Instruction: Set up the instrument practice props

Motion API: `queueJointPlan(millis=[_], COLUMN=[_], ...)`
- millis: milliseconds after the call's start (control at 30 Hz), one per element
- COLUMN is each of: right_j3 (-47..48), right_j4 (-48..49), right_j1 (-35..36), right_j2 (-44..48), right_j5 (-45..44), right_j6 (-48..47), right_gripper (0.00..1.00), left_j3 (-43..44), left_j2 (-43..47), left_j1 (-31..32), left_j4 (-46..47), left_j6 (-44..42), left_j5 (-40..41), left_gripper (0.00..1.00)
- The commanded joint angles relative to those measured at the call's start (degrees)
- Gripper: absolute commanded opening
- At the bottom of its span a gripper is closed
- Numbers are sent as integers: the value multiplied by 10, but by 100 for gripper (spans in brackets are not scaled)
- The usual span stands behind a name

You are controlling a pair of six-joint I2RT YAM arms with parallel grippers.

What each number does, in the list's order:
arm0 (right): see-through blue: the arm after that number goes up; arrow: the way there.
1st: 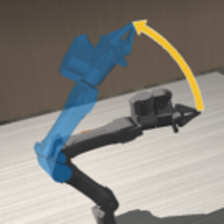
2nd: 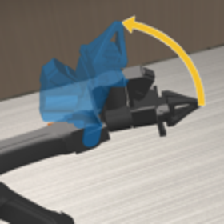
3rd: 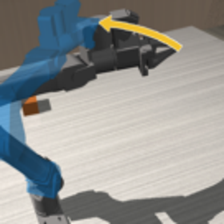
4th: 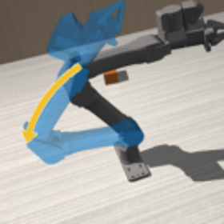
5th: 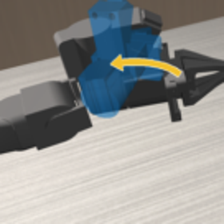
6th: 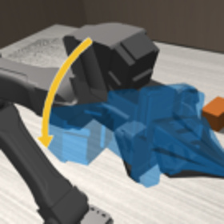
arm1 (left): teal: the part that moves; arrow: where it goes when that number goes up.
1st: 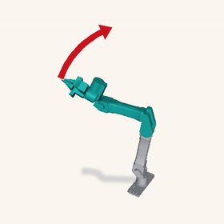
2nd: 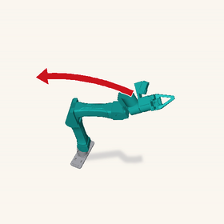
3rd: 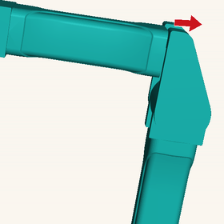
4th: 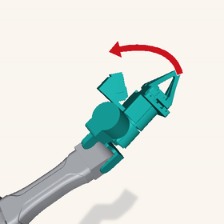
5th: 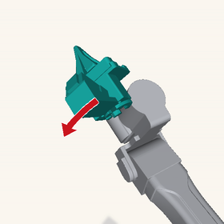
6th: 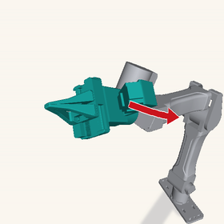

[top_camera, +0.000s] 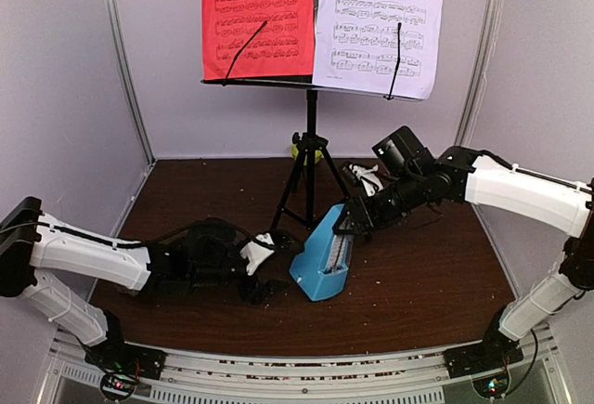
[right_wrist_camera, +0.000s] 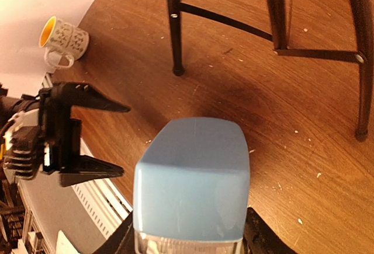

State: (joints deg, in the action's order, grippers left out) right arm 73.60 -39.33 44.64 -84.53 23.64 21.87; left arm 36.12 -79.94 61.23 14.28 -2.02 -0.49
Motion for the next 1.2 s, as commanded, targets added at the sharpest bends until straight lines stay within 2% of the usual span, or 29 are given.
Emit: queueJointPlan(millis=[0,167,433,567,867,1167], right_j3=[3,-4,-5,-22,-51,-60], right_j4=[76,94,104,130,165,165], right_j1=[-1,-1,5,14,31,33], right_j2=[26,27,15,19,15,16], right_j5=[59,77,38,16,-11,-12], right_j6=[-55,-50,-31,-21,-3,-6], right_gripper=[22,20,18,18,19,19], left_j3=[-9,-22,-23,-28,-30,-26], left_j2=[-23,-37,-95,-126,-198,-233], left_j1=[0,1,0,0,-12,-32], left_j4=[71,86,163,207,280,302], left_j6=[-8,-1,55,84,109,99], left_j5=[-12,-11,-23,-15,-38,-60], left_gripper=[84,94,95,94,84,78])
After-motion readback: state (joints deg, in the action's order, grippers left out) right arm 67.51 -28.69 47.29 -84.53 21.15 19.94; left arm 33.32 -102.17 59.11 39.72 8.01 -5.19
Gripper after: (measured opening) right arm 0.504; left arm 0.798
